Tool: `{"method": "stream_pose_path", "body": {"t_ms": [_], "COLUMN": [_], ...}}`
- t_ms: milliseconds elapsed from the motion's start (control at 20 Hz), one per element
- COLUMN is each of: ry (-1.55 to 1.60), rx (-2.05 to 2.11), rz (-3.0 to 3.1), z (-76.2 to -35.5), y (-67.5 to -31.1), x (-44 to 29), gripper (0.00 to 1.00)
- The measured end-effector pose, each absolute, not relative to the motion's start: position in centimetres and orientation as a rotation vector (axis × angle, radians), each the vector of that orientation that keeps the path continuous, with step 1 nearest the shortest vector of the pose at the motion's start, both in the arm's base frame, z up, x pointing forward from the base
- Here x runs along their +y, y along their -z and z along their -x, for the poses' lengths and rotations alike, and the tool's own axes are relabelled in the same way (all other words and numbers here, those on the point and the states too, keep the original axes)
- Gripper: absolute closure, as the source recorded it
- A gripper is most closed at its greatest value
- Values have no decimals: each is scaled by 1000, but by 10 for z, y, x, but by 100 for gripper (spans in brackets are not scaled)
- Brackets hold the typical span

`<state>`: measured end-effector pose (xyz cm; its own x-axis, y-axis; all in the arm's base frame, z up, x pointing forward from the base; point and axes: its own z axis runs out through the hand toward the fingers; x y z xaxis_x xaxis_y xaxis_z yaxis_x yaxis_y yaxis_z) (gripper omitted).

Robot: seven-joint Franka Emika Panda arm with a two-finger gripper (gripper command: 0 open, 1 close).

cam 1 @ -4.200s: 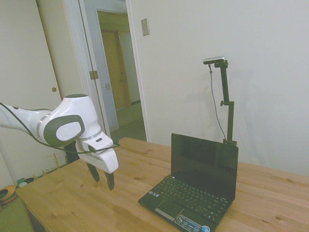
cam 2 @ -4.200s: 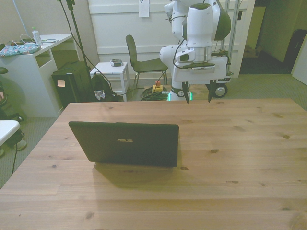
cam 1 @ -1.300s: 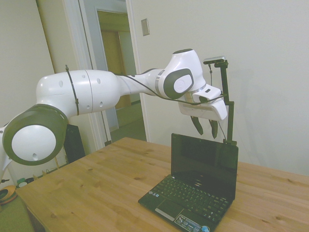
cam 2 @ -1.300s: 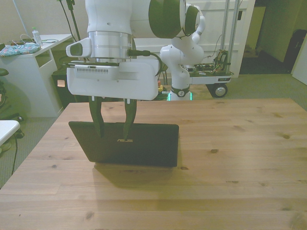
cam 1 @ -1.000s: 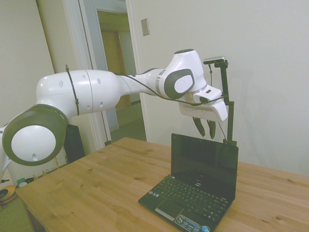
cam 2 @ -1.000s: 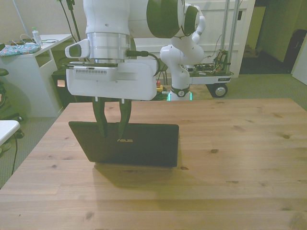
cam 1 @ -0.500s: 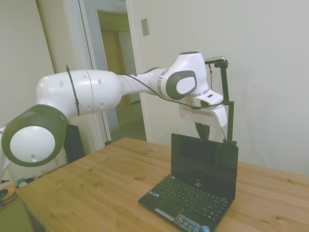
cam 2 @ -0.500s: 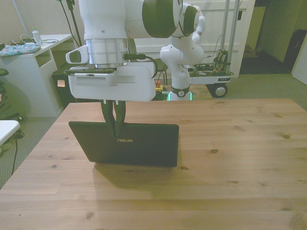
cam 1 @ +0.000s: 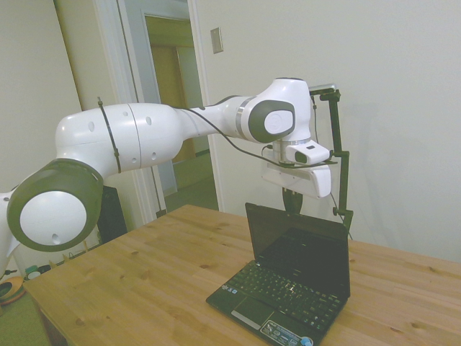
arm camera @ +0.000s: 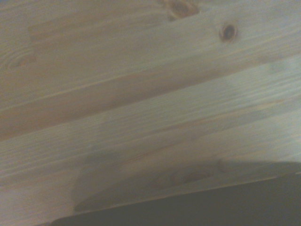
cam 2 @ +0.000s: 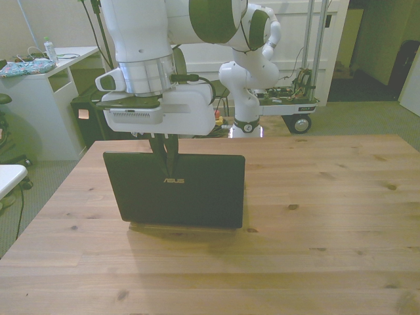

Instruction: Close the laptop

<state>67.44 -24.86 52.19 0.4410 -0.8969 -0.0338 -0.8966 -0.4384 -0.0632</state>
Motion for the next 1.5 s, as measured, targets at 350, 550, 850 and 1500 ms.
{"method": "stream_pose_path", "body": {"t_ms": [350,550,850,1500], "ry": [-145,-180,-280,-386], "rx": [1621,1587,1590,1680], "rz": [2605,2614,2610,2582], "z": [-681,-680,-648,-545], "y": [-498,-501,-500,-428], "x": [-214,-185,-171,-172], "gripper": [100,100,100,100]}}
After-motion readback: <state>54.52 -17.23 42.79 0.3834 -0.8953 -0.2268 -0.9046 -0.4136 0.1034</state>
